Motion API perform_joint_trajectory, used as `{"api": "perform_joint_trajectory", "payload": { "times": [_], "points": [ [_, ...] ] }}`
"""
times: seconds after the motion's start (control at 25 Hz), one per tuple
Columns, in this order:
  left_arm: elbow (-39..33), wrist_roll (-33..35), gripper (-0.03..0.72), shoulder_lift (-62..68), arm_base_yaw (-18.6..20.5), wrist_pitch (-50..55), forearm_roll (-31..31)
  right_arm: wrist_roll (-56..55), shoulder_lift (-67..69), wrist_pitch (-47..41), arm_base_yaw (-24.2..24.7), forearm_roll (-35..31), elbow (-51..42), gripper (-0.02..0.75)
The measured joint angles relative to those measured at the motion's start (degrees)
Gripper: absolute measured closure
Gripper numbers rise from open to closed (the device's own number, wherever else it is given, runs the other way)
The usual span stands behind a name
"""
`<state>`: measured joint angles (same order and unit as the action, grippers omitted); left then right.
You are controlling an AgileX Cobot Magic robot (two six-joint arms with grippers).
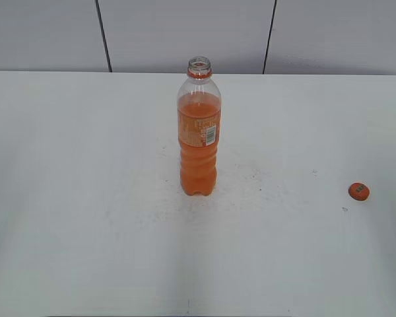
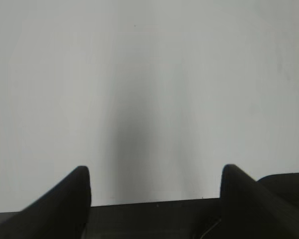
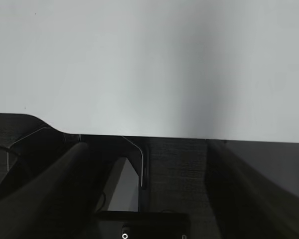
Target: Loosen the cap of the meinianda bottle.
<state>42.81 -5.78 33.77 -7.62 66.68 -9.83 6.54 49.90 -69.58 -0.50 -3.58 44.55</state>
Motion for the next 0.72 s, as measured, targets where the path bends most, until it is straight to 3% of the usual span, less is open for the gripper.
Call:
{"api": "perform_joint_trajectory", "payload": {
  "times": [0.36,0.72],
  "points": [
    [-5.94,0.00,0.204,-19.42,0.00,-0.14,6.27,0.00,-21.20,3.76,0.00,0.04,-8.18,0.202],
    [-8.30,0.00,0.257,-27.74,0.00,-1.89,6.81,0.00,-40.01,5.32,0.00,0.11,-16.43,0.207]
  ]
}}
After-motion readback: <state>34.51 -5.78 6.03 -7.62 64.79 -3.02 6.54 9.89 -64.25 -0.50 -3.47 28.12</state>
